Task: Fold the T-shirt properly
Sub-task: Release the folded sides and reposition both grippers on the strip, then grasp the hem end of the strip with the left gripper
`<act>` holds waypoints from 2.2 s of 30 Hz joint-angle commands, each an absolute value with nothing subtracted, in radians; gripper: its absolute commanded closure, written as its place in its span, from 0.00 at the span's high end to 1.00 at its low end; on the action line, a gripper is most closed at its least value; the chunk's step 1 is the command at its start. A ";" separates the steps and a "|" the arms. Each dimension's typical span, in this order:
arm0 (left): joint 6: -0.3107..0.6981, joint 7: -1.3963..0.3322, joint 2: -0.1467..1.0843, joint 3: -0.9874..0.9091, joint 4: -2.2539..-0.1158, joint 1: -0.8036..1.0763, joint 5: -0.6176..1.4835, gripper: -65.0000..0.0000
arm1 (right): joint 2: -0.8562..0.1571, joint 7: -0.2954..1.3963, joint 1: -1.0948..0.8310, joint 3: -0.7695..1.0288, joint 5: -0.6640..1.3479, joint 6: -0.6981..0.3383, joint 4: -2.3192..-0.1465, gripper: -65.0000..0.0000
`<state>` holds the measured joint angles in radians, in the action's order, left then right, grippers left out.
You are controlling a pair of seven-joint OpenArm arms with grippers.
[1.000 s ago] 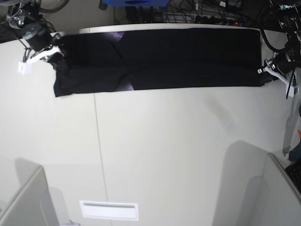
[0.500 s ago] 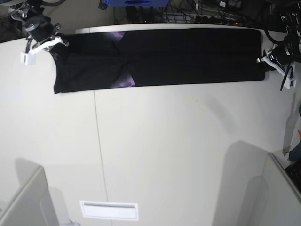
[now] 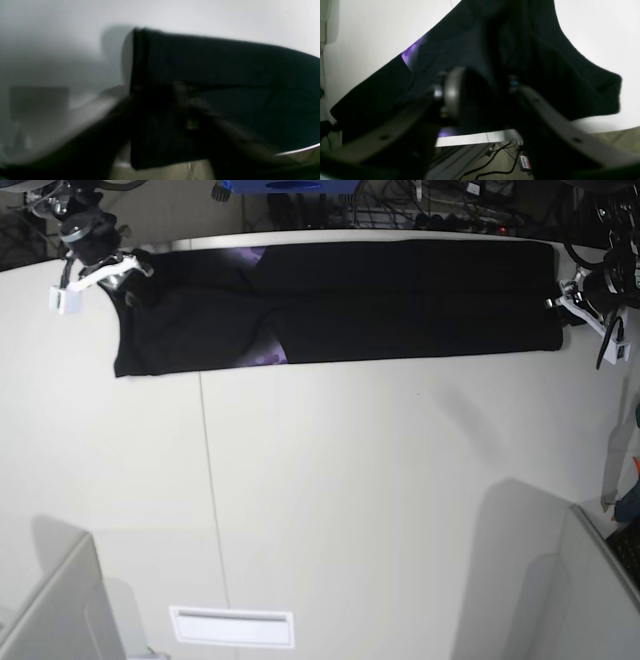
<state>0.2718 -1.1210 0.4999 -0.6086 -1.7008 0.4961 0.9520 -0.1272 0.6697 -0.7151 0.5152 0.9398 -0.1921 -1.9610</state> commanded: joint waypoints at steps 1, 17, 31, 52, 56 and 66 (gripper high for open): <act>0.278 -1.101 0.518 -0.641 -1.748 0.489 0.975 0.61 | -0.133 0.648 -0.722 0.552 0.949 -0.197 -1.975 0.44; 0.275 -1.096 0.303 -0.605 -1.813 0.476 0.773 0.00 | -0.139 0.842 -0.384 0.530 0.947 -0.344 -1.658 0.00; 0.275 -1.093 0.263 -0.483 -1.504 0.194 0.503 0.00 | -0.116 0.739 -0.189 0.536 0.682 -0.340 -1.451 0.00; 0.278 -1.213 0.226 -0.714 -1.871 0.091 0.621 0.00 | -0.084 0.937 -0.154 0.526 0.728 -0.384 -1.840 0.00; 0.278 -1.211 0.225 -0.789 -1.814 0.107 0.702 0.43 | -0.082 0.944 -0.177 0.527 0.728 -0.410 -1.859 0.00; 0.278 -1.012 0.248 -0.699 -1.481 0.094 0.713 1.00 | -0.081 0.944 -0.189 0.526 0.730 -0.412 -1.857 0.00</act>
